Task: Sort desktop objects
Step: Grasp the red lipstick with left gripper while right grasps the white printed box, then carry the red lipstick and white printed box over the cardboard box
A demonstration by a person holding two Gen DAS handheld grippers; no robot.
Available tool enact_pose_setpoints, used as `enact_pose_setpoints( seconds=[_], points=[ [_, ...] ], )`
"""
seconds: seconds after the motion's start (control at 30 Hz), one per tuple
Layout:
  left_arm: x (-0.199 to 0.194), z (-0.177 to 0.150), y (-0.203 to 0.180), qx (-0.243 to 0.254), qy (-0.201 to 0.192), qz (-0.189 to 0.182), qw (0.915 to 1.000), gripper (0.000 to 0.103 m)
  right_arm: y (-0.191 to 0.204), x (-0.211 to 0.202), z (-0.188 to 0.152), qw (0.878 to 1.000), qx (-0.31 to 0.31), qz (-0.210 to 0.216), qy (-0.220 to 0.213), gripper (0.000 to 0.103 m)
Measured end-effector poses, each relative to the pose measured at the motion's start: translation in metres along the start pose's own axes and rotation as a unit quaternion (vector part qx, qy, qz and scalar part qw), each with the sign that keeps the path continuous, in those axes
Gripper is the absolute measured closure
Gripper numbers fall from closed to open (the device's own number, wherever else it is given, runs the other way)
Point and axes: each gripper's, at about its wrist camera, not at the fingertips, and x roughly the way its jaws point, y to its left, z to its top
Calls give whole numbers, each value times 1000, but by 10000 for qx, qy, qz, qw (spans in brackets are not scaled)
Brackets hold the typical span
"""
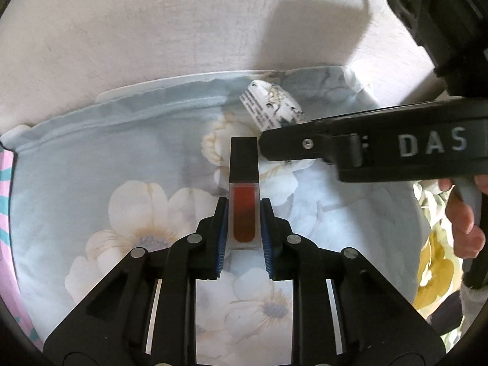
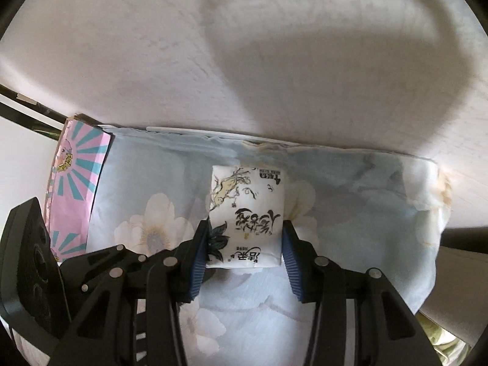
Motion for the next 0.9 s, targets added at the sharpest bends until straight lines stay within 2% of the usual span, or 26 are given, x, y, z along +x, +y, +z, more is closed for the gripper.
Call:
enact_pose_setpoints(
  seconds=[0.17,0.43,0.6,0.73,0.83,0.87,0.9],
  points=[
    [-5,-4,-2,140,16,-8,9999,85,2,-14,-5,9999,96,-86,-36,61],
    [-35,-17,0,400,-39,8,9992,85,9,-44,-15,9994,83,-293,-135,61],
    [-80,-22,13,425,-187,-58,9989,85,27,-65,-18,9988,-57,-455,-153,61],
    [-112,-23,19,586,-328,164,9976,85,51,-74,-16,9969,-421,-655,-67,61],
    [-144,-27,45,451,-433,281,9976,85,75,-79,-12,9949,-708,-713,-122,61],
    [-160,-27,66,374,-445,270,9979,85,84,-80,-9,9945,-782,-683,-155,61],
    [-165,-24,69,321,-434,234,9983,85,91,-82,-6,9939,-847,-677,-180,61]
  ],
)
